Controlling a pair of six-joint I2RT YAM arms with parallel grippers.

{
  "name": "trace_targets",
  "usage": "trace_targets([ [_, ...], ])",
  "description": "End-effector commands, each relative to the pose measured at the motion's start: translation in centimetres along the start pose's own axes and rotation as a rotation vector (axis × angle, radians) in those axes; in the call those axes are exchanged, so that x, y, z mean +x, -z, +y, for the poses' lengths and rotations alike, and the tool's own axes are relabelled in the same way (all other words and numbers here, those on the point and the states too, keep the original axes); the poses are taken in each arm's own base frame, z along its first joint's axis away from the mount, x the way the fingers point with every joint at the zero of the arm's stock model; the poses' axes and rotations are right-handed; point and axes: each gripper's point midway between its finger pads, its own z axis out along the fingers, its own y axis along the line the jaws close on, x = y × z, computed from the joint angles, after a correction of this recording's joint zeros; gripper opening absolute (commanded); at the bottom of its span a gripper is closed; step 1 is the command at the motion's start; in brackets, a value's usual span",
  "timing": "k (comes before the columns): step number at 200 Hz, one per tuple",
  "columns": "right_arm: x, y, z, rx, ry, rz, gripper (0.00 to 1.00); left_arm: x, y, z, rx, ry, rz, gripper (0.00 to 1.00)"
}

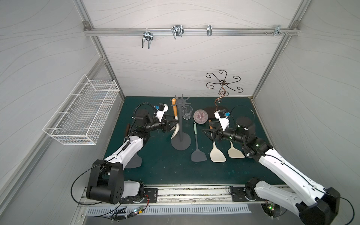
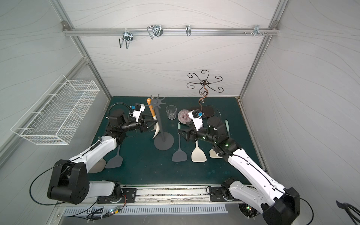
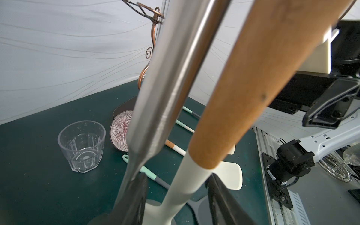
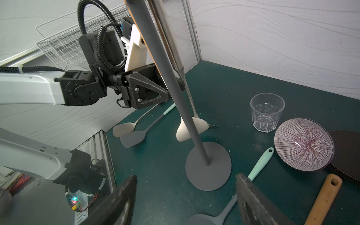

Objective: Take the spatula off the kitchen utensil rack
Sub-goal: Take off the spatula from the rack.

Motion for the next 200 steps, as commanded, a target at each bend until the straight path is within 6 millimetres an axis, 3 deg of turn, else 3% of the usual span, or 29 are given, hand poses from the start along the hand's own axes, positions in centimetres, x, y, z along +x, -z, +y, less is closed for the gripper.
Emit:
trace_targets([
  [1, -0.6, 0.2, -0.1, 0.014, 0.018, 0.0, 0.8, -2.8, 0.0, -1.1, 0.055, -0.123, -0.059, 0.53],
  [50, -0.5, 0.0, -0.3, 0.021, 0.025, 0.01, 0.8, -2.9, -0.6, -1.1, 0.112, -0.11, -0.064, 0.52],
  [106, -0.1, -0.5, -0.6, 0.017, 0.015, 0.022, 0.81, -2.4, -0.3, -1.5, 0.097, -0.097, -0.036, 0.37],
  [137, 0.0, -0.8, -0.6, 0.013, 0.013, 0.026, 0.81, -2.1, 0.0, -1.4, 0.064, -0.1, -0.024, 0.24],
  [200, 0.0, -1.1, -0.7, 0.009, 0.014, 0.025, 0.81, -2.1, 0.6, -1.9, 0.026, -0.098, -0.011, 0.13],
])
